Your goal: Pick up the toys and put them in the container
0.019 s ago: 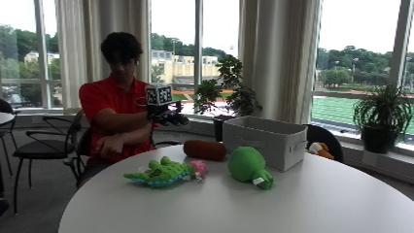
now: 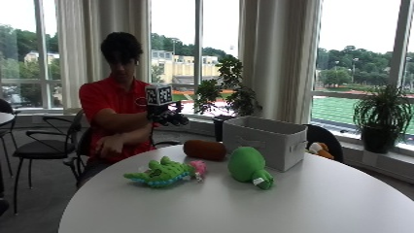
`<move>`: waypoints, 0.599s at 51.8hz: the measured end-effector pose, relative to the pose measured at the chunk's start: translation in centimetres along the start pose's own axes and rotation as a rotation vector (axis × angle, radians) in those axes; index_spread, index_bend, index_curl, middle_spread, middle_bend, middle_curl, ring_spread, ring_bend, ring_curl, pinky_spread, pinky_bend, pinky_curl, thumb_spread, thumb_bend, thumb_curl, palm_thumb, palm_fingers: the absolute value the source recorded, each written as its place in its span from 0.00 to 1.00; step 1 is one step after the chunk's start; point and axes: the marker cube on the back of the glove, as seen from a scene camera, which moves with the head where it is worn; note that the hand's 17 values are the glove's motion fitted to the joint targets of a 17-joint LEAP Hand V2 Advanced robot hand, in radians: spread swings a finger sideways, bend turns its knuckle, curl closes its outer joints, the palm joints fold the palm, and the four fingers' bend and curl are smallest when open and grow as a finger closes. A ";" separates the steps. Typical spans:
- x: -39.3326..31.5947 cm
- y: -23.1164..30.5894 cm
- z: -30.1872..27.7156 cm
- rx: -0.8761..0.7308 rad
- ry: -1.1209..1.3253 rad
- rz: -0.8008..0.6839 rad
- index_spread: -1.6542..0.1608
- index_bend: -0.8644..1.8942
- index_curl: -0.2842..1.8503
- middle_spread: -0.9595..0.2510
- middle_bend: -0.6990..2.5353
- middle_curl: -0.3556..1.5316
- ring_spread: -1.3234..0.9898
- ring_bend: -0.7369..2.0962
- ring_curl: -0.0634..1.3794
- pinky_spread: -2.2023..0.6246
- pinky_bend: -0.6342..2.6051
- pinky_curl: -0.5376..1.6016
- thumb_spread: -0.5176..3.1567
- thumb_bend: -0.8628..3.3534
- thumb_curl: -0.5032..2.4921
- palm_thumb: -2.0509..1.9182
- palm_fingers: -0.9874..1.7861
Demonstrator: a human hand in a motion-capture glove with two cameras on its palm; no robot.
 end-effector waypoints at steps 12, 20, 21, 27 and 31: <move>0.7 -0.9 -0.4 0.038 0.046 -0.017 0.75 0.40 0.21 0.67 0.28 0.25 0.49 0.33 0.09 0.78 0.32 0.33 0.44 0.22 0.21 0.54 0.42; 0.1 -0.4 -0.5 0.014 0.008 -0.003 0.73 0.39 0.23 0.65 0.28 0.28 0.48 0.33 0.11 0.78 0.32 0.35 0.49 0.22 0.22 0.54 0.42; 0.1 -0.5 -0.5 0.020 0.012 -0.004 0.73 0.39 0.23 0.65 0.28 0.28 0.48 0.33 0.11 0.78 0.32 0.35 0.49 0.22 0.22 0.54 0.42; 0.4 -0.6 -0.6 0.013 0.006 0.008 0.72 0.39 0.24 0.65 0.28 0.29 0.47 0.33 0.13 0.78 0.32 0.36 0.51 0.21 0.23 0.53 0.41; 0.9 -1.3 -0.5 0.024 0.031 -0.004 0.72 0.39 0.25 0.64 0.28 0.30 0.47 0.33 0.13 0.78 0.32 0.36 0.51 0.21 0.24 0.53 0.41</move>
